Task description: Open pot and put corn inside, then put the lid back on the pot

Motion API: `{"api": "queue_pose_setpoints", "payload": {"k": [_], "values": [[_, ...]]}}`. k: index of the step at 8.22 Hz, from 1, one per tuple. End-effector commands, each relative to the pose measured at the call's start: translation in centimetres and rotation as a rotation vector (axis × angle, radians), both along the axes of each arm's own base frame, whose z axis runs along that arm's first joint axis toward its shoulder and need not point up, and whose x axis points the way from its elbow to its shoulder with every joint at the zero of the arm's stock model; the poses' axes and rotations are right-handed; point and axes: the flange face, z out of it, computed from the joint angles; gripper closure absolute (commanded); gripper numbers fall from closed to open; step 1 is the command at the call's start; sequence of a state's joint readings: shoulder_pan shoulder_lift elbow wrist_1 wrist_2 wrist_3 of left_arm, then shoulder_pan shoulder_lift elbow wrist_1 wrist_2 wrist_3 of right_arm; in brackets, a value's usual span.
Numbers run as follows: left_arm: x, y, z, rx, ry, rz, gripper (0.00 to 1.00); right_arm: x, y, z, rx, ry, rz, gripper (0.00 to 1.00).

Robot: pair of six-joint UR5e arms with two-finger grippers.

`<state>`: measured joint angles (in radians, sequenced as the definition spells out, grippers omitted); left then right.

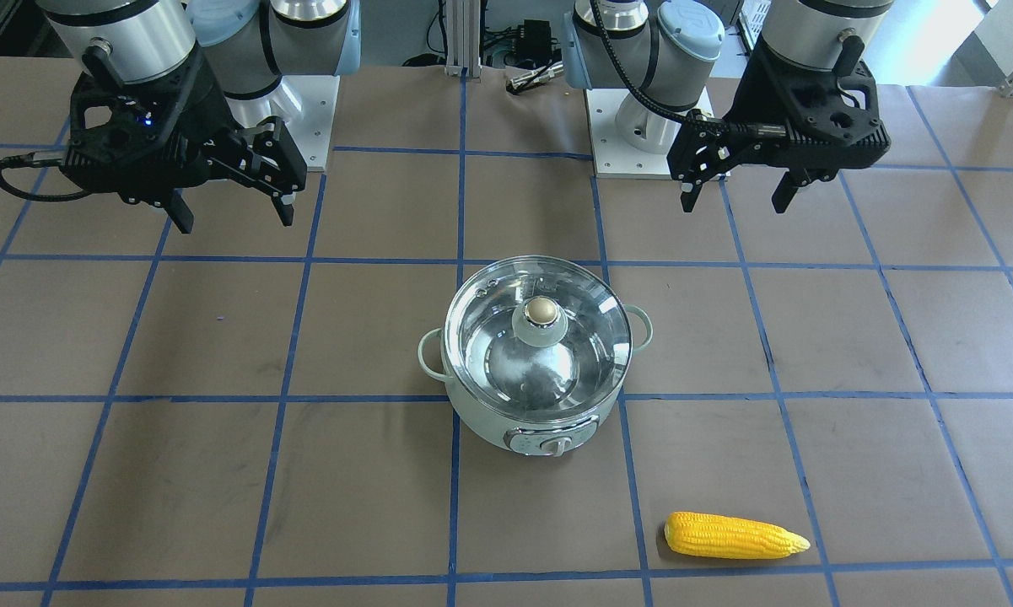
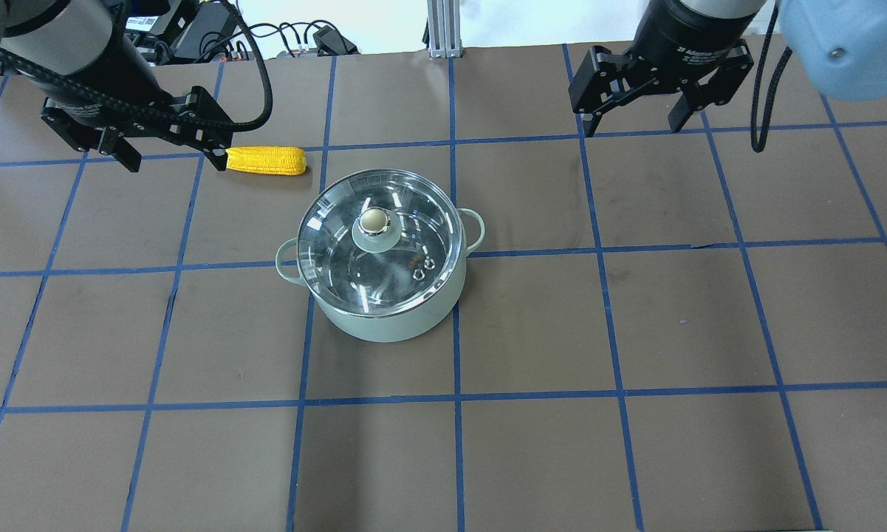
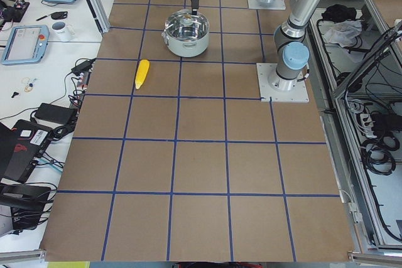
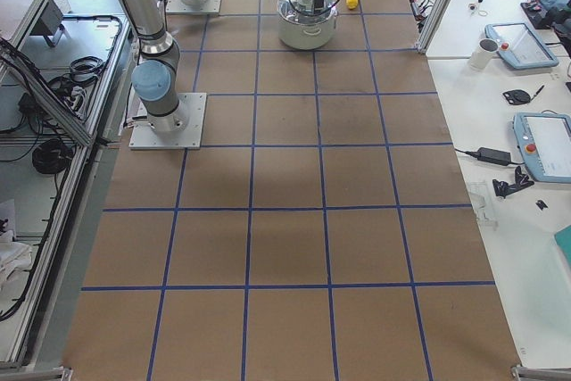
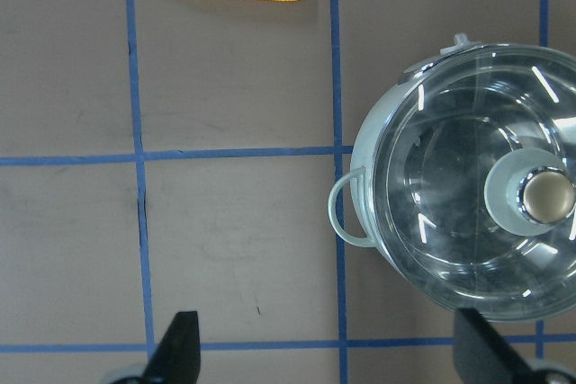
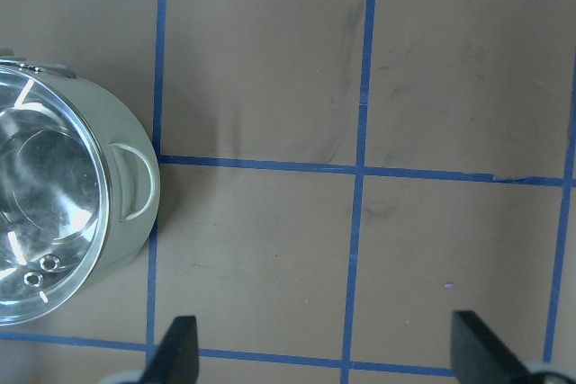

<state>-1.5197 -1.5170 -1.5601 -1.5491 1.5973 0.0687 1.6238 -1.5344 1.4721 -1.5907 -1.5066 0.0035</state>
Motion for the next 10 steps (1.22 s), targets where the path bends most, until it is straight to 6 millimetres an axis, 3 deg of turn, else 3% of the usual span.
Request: {"api": "queue_pose_setpoints", "payload": {"k": [1, 2, 3, 4, 6, 8, 10], "values": [[6.7, -2.9, -1.3, 0.003, -0.030, -0.206, 0.00, 6.9, -0.9, -2.4, -0.025, -0.044, -0.102, 0.00], [9.5, -3.2, -1.6, 0.014, -0.039, -0.285, 0.00, 10.4, -1.4, -3.7, -0.036, -0.064, -0.159, 0.00], [10.9, -3.6, -2.1, 0.029, -0.061, -0.445, 0.00, 13.9, -1.2, -4.8, -0.032, -0.089, -0.202, 0.00], [11.4, -4.7, -2.7, 0.020, -0.092, -0.630, 0.00, 17.1, -0.6, -5.8, -0.016, -0.152, -0.245, 0.00], [12.5, -7.9, -5.5, -0.001, -0.173, -0.840, 0.00, 21.7, -0.3, -8.6, -0.008, -0.183, -0.278, 0.02], [13.3, -11.1, -8.2, -0.046, -0.230, -0.975, 0.00, 23.3, -0.1, -10.0, 0.002, -0.182, -0.278, 0.03], [13.8, -13.3, -12.3, -0.012, -0.208, -1.071, 0.00, 26.6, 0.9, -12.2, 0.009, -0.181, -0.286, 0.03]]}}
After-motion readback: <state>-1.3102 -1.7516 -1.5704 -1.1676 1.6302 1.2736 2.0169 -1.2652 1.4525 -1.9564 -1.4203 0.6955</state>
